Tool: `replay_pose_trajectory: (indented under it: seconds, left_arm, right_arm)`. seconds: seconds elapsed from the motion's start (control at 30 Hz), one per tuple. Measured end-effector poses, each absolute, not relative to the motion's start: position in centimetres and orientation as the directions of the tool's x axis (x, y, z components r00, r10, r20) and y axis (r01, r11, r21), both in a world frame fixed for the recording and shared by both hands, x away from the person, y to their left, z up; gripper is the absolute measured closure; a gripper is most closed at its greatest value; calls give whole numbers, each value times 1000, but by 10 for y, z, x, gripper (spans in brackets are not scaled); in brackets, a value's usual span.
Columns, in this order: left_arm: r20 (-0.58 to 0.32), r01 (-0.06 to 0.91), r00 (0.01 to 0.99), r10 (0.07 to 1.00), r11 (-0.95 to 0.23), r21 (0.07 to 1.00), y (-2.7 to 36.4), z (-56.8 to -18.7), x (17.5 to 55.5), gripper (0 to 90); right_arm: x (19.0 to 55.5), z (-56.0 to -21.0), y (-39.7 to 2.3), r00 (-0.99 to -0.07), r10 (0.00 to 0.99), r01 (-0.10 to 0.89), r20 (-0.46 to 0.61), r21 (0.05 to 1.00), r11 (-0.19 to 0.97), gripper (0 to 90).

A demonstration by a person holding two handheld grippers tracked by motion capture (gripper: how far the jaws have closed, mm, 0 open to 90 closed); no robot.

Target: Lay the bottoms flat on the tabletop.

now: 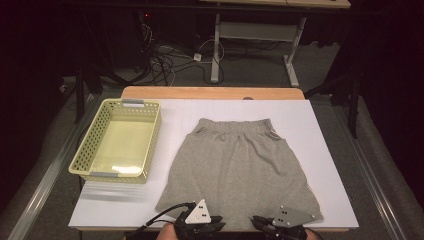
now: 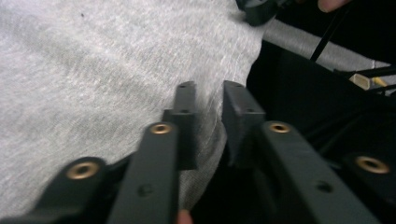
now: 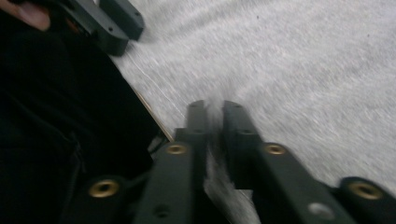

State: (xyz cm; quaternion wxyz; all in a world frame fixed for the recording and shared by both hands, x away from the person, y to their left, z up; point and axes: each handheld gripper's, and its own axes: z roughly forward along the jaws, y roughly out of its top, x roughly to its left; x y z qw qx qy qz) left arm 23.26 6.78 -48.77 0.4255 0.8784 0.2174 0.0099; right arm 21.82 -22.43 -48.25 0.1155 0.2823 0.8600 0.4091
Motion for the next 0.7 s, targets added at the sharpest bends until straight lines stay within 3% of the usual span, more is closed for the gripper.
replay_pose_trajectory:
  seconds: [0.2,0.43,0.57,0.7]
  left_arm:
    - [-150,364,894,423,-488,793,77,-485,237,528]
    - [-141,373,872,469,-450,812,87,-487,243,366]
    - [-147,366,867,476,-410,835,95,-483,246,322]
    - [-152,379,855,495,-398,836,101,-481,250,262]
  right_arm:
    - [219,-478,-229,-808,588,377,41,803,462,655]
    - [225,-480,-237,-769,639,371,22,830,417,458]
    - [228,-480,-244,-736,677,359,18,857,368,309]
    - [232,-479,-251,-701,713,363,22,871,330,226]
